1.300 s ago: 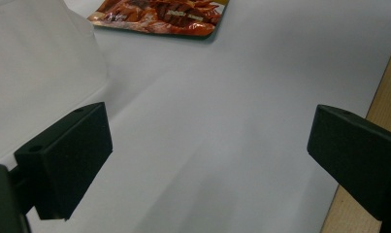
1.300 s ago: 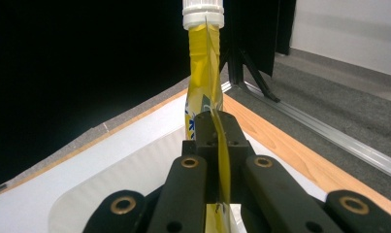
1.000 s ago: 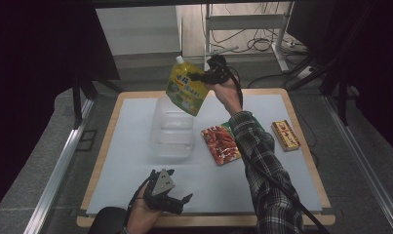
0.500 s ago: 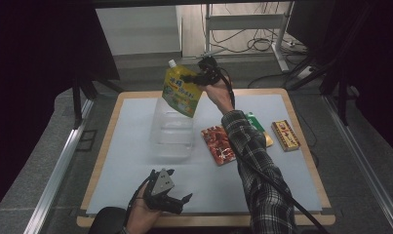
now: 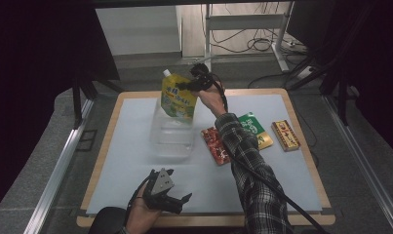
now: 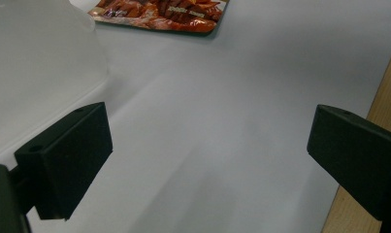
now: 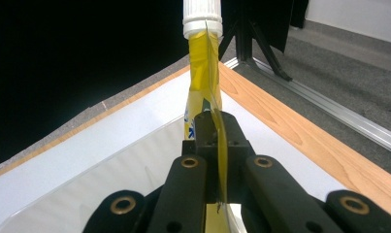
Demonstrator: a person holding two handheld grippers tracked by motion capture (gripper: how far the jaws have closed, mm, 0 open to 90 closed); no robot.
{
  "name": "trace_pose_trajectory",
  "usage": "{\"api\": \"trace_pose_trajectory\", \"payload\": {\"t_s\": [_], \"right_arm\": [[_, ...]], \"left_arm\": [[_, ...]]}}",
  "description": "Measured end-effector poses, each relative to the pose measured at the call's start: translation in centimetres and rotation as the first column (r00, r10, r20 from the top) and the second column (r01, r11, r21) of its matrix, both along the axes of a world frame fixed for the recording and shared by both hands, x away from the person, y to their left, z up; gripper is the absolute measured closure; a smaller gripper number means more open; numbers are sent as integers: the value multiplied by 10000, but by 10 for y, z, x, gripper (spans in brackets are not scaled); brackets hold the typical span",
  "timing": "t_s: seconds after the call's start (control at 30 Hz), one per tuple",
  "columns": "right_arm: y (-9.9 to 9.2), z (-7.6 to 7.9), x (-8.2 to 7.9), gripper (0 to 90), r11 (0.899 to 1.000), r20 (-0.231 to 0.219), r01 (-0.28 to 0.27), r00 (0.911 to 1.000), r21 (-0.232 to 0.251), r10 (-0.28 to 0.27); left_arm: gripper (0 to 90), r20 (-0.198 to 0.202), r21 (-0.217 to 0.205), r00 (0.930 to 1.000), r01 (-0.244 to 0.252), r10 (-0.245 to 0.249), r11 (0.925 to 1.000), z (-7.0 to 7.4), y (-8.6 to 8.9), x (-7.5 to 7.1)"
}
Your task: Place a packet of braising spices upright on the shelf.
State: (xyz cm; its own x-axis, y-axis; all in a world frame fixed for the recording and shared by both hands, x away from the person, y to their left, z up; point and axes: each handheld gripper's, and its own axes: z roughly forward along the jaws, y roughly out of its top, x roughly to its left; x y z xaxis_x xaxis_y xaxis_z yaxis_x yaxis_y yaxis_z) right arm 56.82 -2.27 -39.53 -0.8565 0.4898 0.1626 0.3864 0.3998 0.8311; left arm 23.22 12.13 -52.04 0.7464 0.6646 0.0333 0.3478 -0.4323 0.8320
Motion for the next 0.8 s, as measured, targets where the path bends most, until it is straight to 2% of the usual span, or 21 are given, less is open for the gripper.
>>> {"api": "trace_pose_trajectory", "payload": {"t_s": [0.13, 0.23, 0.4, 0.47, 0.63, 0.73, 0.8], "right_arm": [[5, -8, 0, 888, 9999, -24, -59, 10000, -147, 58], [9, -12, 0, 889, 10000, -76, 37, 10000, 50, -37], [16, -14, -3, 887, 9999, -67, 116, 9999, -55, -117], [16, -13, -4, 875, 9999, 81, 97, 9999, -123, -96], [16, -10, -8, 702, 9986, 430, 158, 9990, -507, -136], [15, -9, -11, 550, 9976, 618, 191, 9980, -665, -150], [13, -9, -12, 483, 9971, 680, 245, 9975, -724, -196]], "left_arm": [[22, -26, 40, 10000, 34, -34, 10000, -1, -1, 0], [22, -37, 57, 10000, 78, -78, 10000, -1, -2, 0], [22, -10, 100, 10000, 75, -75, 9999, -1, -2, -1], [22, 6, 71, 10000, 58, -58, 10000, 0, -2, -1], [23, -16, 47, 10000, 55, -55, 10000, 0, -1, 0], [23, -15, 99, 10000, 62, -61, 9999, -1, -2, 0], [23, -14, 98, 10000, 69, -69, 9999, -1, -2, -1]]}}
